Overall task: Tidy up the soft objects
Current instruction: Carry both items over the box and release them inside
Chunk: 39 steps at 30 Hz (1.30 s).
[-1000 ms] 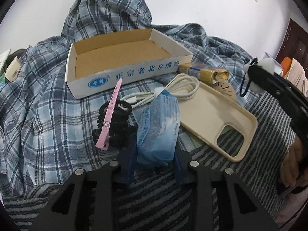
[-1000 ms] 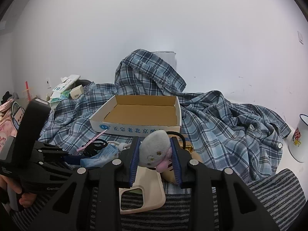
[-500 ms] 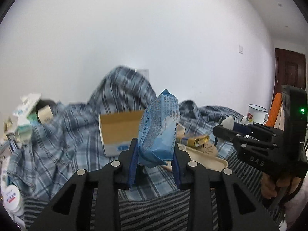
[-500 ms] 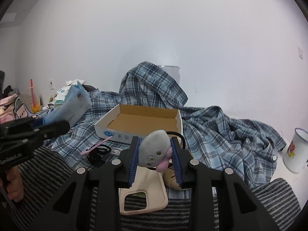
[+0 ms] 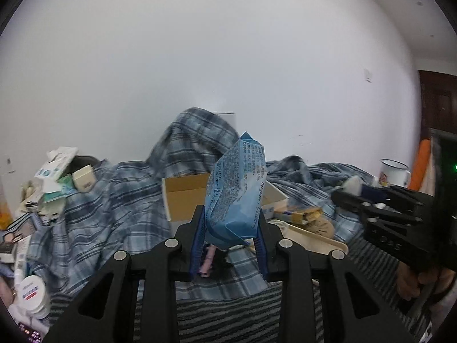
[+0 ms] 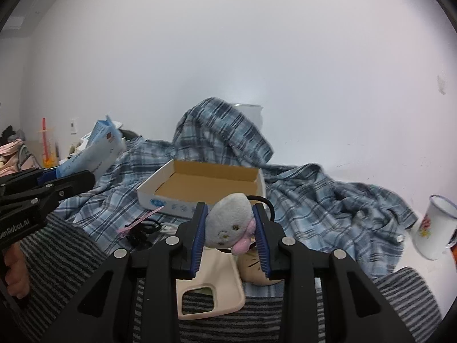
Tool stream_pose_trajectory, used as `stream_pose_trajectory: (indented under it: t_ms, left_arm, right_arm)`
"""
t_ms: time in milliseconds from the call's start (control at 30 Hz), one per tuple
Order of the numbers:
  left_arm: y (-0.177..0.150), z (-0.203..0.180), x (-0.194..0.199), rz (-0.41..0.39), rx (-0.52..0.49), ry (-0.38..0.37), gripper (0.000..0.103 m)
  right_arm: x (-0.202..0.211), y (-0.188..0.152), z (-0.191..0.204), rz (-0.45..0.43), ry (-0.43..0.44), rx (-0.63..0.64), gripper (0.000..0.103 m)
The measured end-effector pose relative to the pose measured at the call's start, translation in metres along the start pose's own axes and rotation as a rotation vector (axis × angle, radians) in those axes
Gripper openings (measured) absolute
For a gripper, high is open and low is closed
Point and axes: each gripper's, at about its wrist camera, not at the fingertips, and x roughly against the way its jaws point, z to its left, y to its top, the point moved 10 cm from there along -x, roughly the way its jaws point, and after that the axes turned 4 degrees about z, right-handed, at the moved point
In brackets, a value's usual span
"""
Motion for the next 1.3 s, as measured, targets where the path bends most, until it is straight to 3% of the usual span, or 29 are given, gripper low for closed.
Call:
stream_pose_trajectory:
  t_ms: [100, 300, 500, 633, 800, 867, 1033, 1167, 1300]
  left_arm:
    - [0.016, 0.0, 0.009, -0.007, 0.01, 0.007, 0.033]
    - [0.065, 0.001, 0.013, -0.057, -0.006, 0.056, 0.033]
    - [0.127, 0.015, -0.01, -0.139, 0.017, 0.111, 0.033]
    - [0.154, 0.023, -0.031, -0.151, 0.065, 0.083, 0.033]
    - [0.168, 0.046, -0.07, -0.166, 0.059, 0.173, 0.033]
    - [0.166, 0.053, -0.088, -0.145, 0.081, 0.159, 0.033]
    - [0.144, 0.057, -0.117, -0.092, 0.073, 0.157, 0.033]
    - [0.126, 0.059, -0.134, -0.035, 0.069, 0.174, 0.033]
    - [0.097, 0.063, -0.167, 0.079, 0.055, 0.163, 0.033]
  right_arm:
    - [0.009, 0.016, 0.001, -0.009, 0.019, -0.026, 0.031]
    - [0.023, 0.094, -0.004, -0.131, 0.017, -0.034, 0.031]
    - [0.015, 0.169, -0.014, -0.244, -0.026, -0.026, 0.031]
    - [-0.01, 0.193, -0.023, -0.278, -0.054, -0.046, 0.031]
    - [-0.051, 0.197, -0.035, -0.298, -0.098, -0.065, 0.031]
    - [-0.061, 0.193, -0.039, -0.321, -0.129, -0.071, 0.031]
    - [-0.091, 0.175, -0.036, -0.269, -0.103, -0.056, 0.031]
    - [-0.118, 0.158, -0.032, -0.18, -0.069, -0.052, 0.031]
    - [-0.146, 0.136, -0.024, -0.056, -0.044, -0.063, 0.031]
